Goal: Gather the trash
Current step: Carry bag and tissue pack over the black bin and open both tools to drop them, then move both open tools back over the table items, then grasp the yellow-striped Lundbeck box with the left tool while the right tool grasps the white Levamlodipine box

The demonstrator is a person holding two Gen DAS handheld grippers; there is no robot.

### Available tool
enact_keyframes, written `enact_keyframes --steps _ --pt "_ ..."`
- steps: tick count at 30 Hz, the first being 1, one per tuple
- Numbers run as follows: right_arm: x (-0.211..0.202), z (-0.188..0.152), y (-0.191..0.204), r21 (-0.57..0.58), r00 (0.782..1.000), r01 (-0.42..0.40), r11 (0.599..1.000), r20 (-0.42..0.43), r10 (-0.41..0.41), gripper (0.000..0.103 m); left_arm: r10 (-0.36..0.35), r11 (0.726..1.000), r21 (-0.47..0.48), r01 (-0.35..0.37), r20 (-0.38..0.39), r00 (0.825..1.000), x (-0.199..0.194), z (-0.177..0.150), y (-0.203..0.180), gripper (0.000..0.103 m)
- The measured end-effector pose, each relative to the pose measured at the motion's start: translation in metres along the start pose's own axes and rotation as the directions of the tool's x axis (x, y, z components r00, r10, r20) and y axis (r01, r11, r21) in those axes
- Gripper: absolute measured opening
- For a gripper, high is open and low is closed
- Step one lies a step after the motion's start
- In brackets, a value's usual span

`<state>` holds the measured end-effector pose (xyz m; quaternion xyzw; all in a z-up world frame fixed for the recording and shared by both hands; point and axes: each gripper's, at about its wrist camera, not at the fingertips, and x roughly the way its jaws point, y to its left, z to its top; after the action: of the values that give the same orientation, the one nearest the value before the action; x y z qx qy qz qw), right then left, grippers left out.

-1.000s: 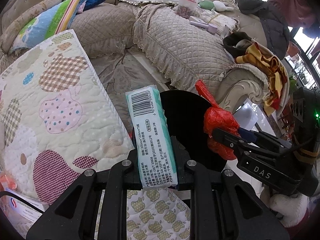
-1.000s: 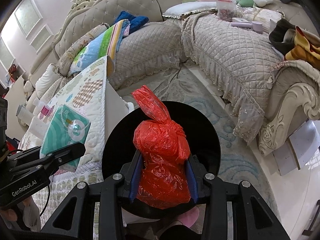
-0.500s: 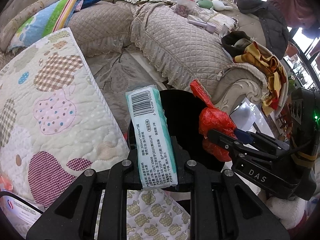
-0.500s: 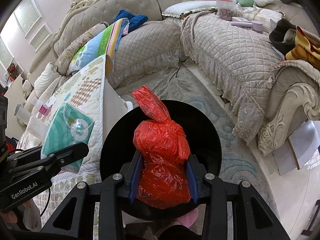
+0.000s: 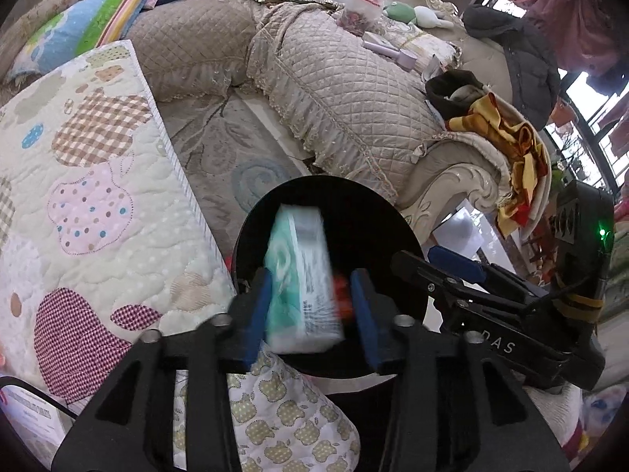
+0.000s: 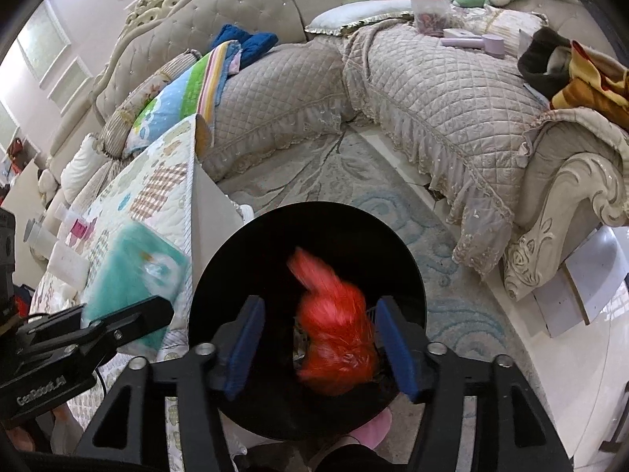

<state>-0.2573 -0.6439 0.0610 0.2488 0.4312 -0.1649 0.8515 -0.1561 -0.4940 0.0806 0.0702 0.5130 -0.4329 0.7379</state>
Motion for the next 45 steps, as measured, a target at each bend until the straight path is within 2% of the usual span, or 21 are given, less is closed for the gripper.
enact_keyframes --steps 3,12,18,24,27,33,38,41,43,45 --pt "-0.002 -0.001 0.002 -0.006 1.000 -0.002 1.000 0.000 0.002 0.061 0.007 1.000 -0.001 -0.007 0.005 1.000 -0.007 -0.002 0.003 0.041" --pt "-0.002 -0.008 0.028 -0.046 0.999 -0.032 0.998 -0.020 0.032 0.061 0.091 0.996 -0.013 -0.091 0.033 0.995 -0.034 -0.017 0.022 0.041" --pt "0.002 -0.014 0.060 -0.100 0.998 -0.059 0.993 -0.041 0.055 0.061 0.143 0.989 -0.044 -0.142 0.040 0.989 -0.059 -0.035 0.054 0.041" --pt "0.017 -0.025 0.107 -0.195 0.989 -0.126 0.973 -0.097 0.109 0.061 0.202 0.974 -0.117 -0.194 0.065 0.977 -0.098 -0.050 0.099 0.042" --pt "0.027 -0.033 0.137 -0.249 0.979 -0.181 0.951 -0.137 0.151 0.061 0.235 0.963 -0.152 -0.222 0.071 0.969 -0.117 -0.059 0.123 0.041" --pt "0.043 -0.051 0.194 -0.352 0.952 -0.282 0.893 -0.216 0.215 0.064 0.327 0.926 -0.221 -0.305 0.068 0.943 -0.156 -0.080 0.184 0.041" --pt "0.054 -0.064 0.247 -0.445 0.923 -0.365 0.818 -0.286 0.257 0.068 0.370 0.898 -0.271 -0.346 0.042 0.928 -0.178 -0.099 0.243 0.041" --pt "0.061 -0.072 0.275 -0.506 0.913 -0.394 0.767 -0.315 0.260 0.069 0.369 0.892 -0.292 -0.345 0.030 0.929 -0.185 -0.107 0.275 0.042" --pt "0.065 -0.075 0.291 -0.543 0.909 -0.403 0.736 -0.331 0.254 0.070 0.352 0.899 -0.290 -0.329 0.029 0.936 -0.187 -0.110 0.291 0.043" --pt "0.070 -0.077 0.304 -0.577 0.905 -0.414 0.704 -0.347 0.247 0.071 0.329 0.909 -0.276 -0.311 0.020 0.944 -0.185 -0.112 0.305 0.051"
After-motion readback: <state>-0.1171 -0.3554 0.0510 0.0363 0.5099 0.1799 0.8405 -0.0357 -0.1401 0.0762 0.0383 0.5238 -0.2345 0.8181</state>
